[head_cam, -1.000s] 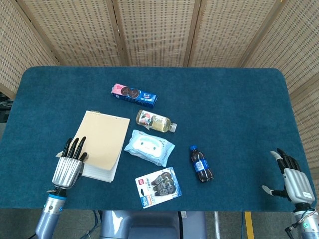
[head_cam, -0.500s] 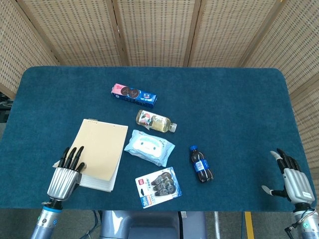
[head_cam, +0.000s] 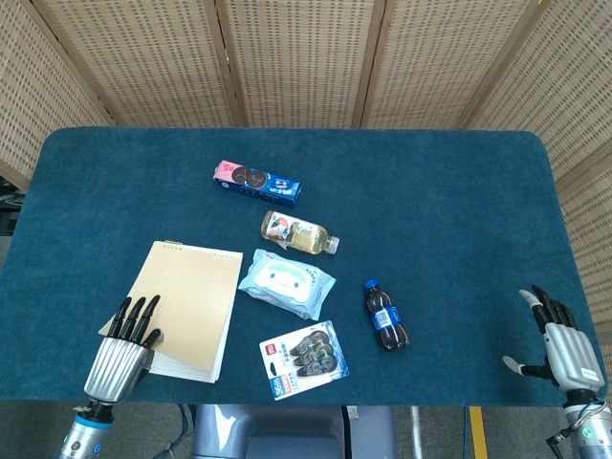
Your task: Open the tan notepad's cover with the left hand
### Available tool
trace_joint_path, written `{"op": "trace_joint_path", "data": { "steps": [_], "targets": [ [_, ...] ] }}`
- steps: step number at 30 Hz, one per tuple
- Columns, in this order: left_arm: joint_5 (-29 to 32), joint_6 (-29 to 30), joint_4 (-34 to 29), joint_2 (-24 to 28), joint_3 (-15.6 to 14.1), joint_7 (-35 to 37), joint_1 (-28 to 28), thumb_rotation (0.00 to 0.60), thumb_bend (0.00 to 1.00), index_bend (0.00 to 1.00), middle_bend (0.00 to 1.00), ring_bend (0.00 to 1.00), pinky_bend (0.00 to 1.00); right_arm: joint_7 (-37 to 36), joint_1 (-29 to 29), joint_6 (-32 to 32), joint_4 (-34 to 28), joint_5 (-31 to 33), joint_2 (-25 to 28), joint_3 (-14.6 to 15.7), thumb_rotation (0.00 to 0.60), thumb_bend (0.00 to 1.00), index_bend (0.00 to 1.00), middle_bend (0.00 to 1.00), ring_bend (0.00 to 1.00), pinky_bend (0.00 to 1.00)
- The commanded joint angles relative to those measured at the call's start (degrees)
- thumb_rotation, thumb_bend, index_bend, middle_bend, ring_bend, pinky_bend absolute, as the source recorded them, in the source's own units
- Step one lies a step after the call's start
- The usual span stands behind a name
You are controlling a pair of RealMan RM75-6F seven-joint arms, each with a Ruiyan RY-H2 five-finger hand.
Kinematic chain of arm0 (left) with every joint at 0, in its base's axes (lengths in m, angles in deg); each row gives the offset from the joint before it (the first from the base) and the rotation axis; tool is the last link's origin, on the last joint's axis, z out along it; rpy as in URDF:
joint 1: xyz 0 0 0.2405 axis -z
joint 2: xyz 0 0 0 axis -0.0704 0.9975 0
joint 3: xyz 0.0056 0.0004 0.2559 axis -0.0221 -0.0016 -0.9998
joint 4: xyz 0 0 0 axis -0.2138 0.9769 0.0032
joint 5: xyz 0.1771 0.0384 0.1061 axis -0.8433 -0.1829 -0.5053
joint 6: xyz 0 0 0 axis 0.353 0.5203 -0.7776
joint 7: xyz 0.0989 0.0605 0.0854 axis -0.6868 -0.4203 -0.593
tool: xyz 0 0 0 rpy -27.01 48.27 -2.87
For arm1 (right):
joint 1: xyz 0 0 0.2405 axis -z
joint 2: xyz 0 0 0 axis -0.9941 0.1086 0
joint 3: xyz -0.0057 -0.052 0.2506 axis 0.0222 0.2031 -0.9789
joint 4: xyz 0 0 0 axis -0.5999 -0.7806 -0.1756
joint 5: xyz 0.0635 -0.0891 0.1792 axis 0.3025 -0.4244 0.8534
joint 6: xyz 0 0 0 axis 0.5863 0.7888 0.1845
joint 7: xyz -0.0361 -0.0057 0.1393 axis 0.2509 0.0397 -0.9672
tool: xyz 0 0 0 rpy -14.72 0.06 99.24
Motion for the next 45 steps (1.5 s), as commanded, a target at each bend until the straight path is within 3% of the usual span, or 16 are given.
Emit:
{"op": "trace_joint_path", "data": {
  "steps": [1, 30, 38, 45],
  "targets": [
    [-1.3, 0.6, -0.5, 0.5, -0.8, 0.1, -0.7, 0.600, 0.66, 0.78, 0.00, 0.00, 0.00, 0.0, 0.0, 0.0, 0.0, 0.0, 0.0, 0.0, 0.600, 0.16, 0.06, 0.00, 0.00, 0.00],
    [-7.9, 2.6, -0.3, 3.6, -4.0, 2.7, -5.8, 0.600, 0.66, 0.78, 0.00, 0.00, 0.00, 0.0, 0.1, -0.1, -0.1, 0.0, 0.0, 0.0, 0.600, 0.16, 0.06, 0.00, 0.00, 0.00],
    [-8.0, 1.4, -2.5, 4.5, -1.9, 2.7, -5.0, 0.600, 0.66, 0.78, 0.00, 0.00, 0.00, -0.1, 0.1, -0.1, -0.1, 0.0, 0.1, 0.0, 0.600, 0.16, 0.06, 0.00, 0.00, 0.00],
    [-5.1, -2.1, -7.6, 6.4, 3.5, 1.2, -2.0, 0.600, 0.66, 0.78, 0.00, 0.00, 0.00, -0.1, 0.0, 0.0, -0.2, 0.0, 0.1, 0.0, 0.600, 0.16, 0.06, 0.00, 0.00, 0.00]
  ]
}}
